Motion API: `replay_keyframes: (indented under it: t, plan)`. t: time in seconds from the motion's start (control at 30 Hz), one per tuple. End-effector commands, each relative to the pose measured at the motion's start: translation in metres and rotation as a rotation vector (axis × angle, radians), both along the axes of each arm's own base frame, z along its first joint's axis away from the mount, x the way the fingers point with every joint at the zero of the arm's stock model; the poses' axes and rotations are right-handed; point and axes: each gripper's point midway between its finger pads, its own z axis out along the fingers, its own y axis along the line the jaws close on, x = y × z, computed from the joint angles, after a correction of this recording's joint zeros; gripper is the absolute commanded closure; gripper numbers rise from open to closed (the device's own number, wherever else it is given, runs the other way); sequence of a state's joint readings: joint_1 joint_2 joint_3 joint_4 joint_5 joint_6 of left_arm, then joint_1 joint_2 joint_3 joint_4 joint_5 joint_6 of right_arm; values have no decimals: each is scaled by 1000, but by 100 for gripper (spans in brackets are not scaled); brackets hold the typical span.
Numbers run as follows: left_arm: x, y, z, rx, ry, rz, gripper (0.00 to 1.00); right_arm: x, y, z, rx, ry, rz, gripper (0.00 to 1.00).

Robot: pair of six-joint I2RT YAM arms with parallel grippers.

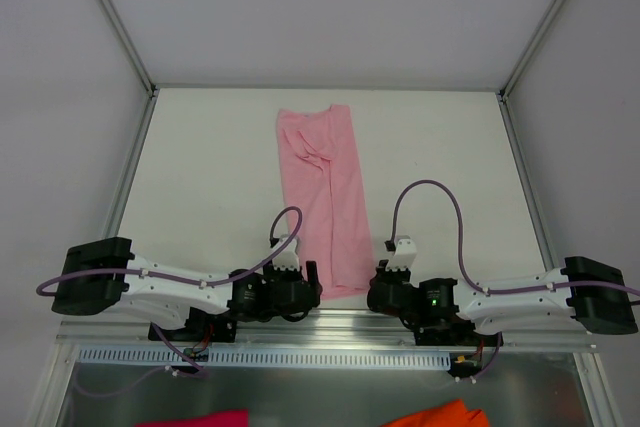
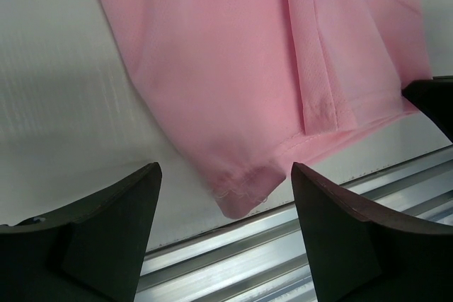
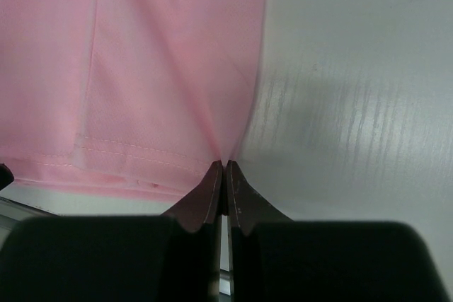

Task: Fold and stack the t-shirts
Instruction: Grab the bottom of the folded rectangular tshirt with both arms

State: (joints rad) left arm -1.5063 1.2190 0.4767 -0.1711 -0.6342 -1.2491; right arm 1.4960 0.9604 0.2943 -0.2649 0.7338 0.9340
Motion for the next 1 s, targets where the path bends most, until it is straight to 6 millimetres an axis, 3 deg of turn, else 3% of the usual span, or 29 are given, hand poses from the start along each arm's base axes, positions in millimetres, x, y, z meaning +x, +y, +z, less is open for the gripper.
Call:
replay_keyframes:
  t: [0.0, 0.27, 0.57, 0.8, 0.97]
  plan:
    - [11, -6, 15, -52, -65, 41, 25, 6, 10, 13, 48, -27, -25, 99]
    - [15, -3, 15, -47, -81, 69, 27, 6, 7, 12, 46, -26, -27, 99]
    - [11, -8, 6, -30, -56, 61, 37, 6, 3, 12, 60, -24, -33, 99]
    - [9, -11, 6, -31, -45, 47, 65, 6, 0, 11, 57, -25, -38, 99]
    - [9, -8, 6, -27, -40, 57, 100, 6, 2, 12, 62, -25, -35, 99]
